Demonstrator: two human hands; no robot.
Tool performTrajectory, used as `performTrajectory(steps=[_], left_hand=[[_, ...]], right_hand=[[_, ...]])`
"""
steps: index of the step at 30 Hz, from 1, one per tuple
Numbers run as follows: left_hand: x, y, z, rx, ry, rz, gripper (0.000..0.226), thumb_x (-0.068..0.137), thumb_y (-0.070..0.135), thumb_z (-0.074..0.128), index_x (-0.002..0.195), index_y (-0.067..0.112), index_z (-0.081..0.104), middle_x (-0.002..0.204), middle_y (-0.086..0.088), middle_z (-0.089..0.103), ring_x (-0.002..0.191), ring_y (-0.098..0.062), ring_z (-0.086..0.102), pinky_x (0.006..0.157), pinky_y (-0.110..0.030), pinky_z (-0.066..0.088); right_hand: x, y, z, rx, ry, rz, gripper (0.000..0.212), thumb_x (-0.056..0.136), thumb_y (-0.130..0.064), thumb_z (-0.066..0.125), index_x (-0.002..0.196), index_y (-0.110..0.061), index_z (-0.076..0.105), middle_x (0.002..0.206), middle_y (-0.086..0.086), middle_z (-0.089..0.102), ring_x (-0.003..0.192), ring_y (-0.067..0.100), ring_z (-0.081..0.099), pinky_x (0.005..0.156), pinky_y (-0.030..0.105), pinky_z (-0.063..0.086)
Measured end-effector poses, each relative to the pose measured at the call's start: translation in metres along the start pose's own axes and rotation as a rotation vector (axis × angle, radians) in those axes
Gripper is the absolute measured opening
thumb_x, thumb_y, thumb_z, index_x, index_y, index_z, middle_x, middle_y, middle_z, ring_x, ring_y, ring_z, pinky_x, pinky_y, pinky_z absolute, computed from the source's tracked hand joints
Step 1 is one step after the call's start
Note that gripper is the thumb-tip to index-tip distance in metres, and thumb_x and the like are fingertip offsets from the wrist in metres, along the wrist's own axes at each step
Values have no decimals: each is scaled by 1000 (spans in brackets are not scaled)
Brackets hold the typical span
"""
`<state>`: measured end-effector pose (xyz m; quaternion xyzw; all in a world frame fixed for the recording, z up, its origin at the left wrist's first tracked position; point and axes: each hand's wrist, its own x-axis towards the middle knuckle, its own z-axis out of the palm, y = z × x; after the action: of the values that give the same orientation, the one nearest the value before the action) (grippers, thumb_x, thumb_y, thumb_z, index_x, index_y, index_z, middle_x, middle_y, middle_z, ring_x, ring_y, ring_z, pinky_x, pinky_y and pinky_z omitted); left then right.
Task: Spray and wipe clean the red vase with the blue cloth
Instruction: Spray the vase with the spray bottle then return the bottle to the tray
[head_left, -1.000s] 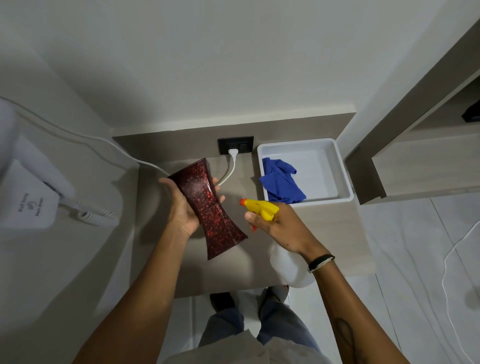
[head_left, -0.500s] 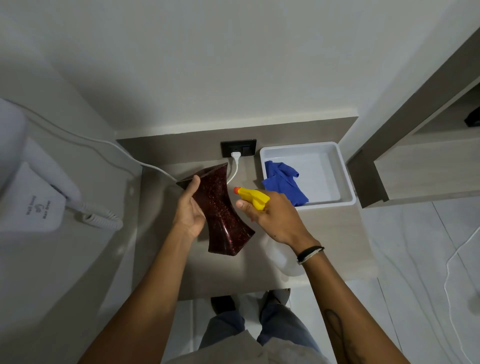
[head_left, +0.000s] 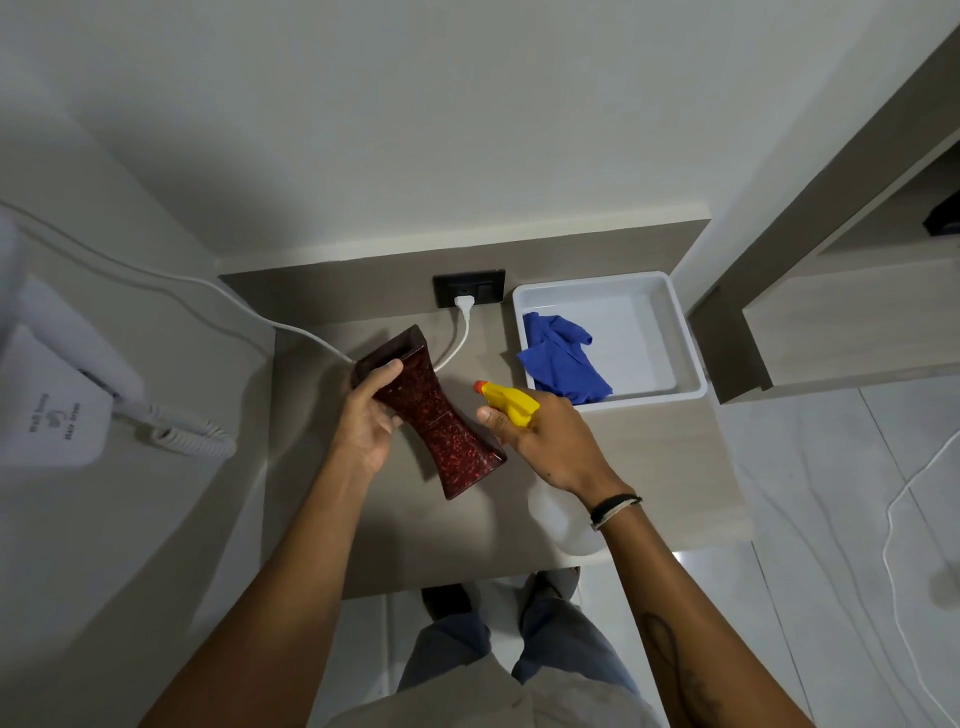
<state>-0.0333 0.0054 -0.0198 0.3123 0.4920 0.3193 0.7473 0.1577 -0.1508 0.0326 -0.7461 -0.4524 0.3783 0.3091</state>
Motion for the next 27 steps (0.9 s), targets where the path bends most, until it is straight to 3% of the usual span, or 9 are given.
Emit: performTrajectory(steps=[3, 8, 12, 17, 20, 23, 27], left_hand=[[-1, -3, 5, -16, 87, 39, 99, 56, 32, 90, 146, 6, 58, 105, -5, 76, 93, -20, 73, 82, -41, 56], [-4, -12, 12, -15, 184, 125, 76, 58, 24, 93, 125, 24, 57, 121, -11, 73, 103, -24, 73, 79, -41, 58], [-5, -17, 17, -14, 239, 201, 81, 64, 14, 91, 134, 16, 51, 124, -9, 71, 105, -22, 72, 76, -37, 60], [-2, -23, 13, 22, 271, 195, 87, 78, -1, 87, 150, 15, 42, 127, -5, 68, 108, -24, 71, 97, -54, 58], [-1, -23, 6, 32, 287, 161, 88, 68, 11, 93, 146, 19, 52, 121, 2, 72, 99, -15, 77, 99, -56, 60], [0, -21, -2, 145, 302, 177, 84, 54, 27, 100, 129, 28, 61, 111, 11, 76, 95, -7, 79, 97, -52, 64], [-1, -11, -12, 449, 273, 223, 88, 51, 44, 102, 125, 24, 60, 118, 5, 74, 108, -16, 77, 100, -49, 63]], right_hand=[[-1, 4, 4, 4, -12, -24, 75, 91, -78, 50, 132, -21, 74, 89, -1, 76, 85, 21, 73, 86, 55, 59], [0, -2, 15, 32, 0, -68, 68, 93, -74, 55, 142, -29, 71, 118, -5, 81, 101, 16, 76, 90, 46, 62], [3, 0, 20, -34, -16, -42, 54, 99, -66, 61, 135, -28, 73, 98, -10, 76, 93, 18, 74, 85, 47, 62], [2, 12, 22, -123, -9, -10, 56, 98, -70, 58, 137, -33, 72, 108, -2, 82, 98, 23, 75, 85, 45, 62], [2, 18, 24, -181, -31, 1, 56, 99, -71, 55, 140, -35, 70, 119, -3, 81, 105, 24, 75, 88, 46, 62], [1, 25, 27, -172, -9, 24, 55, 99, -70, 57, 130, -27, 73, 109, 0, 81, 98, 26, 75, 80, 41, 60], [0, 28, 31, -146, 13, 16, 52, 98, -69, 61, 120, -24, 73, 102, 3, 81, 92, 27, 75, 73, 34, 52]])
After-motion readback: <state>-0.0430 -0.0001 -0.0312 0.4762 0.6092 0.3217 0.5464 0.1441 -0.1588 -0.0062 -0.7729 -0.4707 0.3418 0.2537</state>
